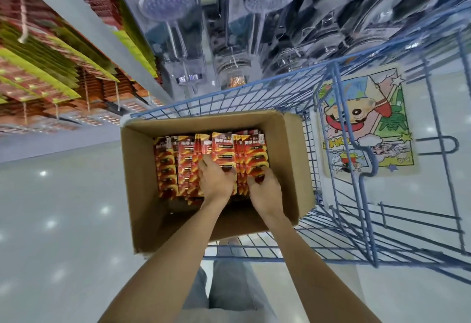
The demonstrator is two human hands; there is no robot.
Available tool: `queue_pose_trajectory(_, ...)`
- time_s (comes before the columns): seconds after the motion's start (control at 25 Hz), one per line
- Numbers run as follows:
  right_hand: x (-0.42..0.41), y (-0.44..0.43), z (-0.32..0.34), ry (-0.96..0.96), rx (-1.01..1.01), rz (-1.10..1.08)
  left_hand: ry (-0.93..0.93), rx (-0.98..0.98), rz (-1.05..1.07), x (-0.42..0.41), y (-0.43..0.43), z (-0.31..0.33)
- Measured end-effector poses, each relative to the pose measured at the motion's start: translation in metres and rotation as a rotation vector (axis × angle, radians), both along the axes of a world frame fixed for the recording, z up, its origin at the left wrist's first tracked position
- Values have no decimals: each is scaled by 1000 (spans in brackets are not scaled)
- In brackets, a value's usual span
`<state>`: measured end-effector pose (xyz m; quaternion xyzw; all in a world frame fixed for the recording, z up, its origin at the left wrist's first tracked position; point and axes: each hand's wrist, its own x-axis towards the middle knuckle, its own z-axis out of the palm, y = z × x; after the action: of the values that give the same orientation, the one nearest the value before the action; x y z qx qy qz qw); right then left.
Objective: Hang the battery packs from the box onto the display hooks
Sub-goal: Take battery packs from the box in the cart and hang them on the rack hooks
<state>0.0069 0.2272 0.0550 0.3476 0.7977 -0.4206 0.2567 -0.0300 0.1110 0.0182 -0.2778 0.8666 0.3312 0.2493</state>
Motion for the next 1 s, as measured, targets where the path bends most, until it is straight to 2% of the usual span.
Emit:
queue_pose_trajectory(0.2, -15, 0, -21, -52, 18, 35, 52, 66, 23, 2, -12, 2)
queue_pose_trajectory(0.4, -27, -26, -35, -243, 6, 75, 2, 220, 83, 14, -50, 16)
queue_pose_trajectory(0.6, -20, -44, -43, -84, 79, -100, -48, 386, 313, 27, -82, 29)
queue_pose_trajectory(0.8, -18, -50, -44, 33, 168, -195, -85, 507, 404, 41, -102, 34)
queue_pose_trajectory(0.88, -17, -47, -41, 84, 110, -283, -102, 532, 428, 42, -105, 38)
queue_pose_trajectory(1.0, -15, -38, -34, 12, -162, -406, -105, 596, 473, 41, -108, 51)
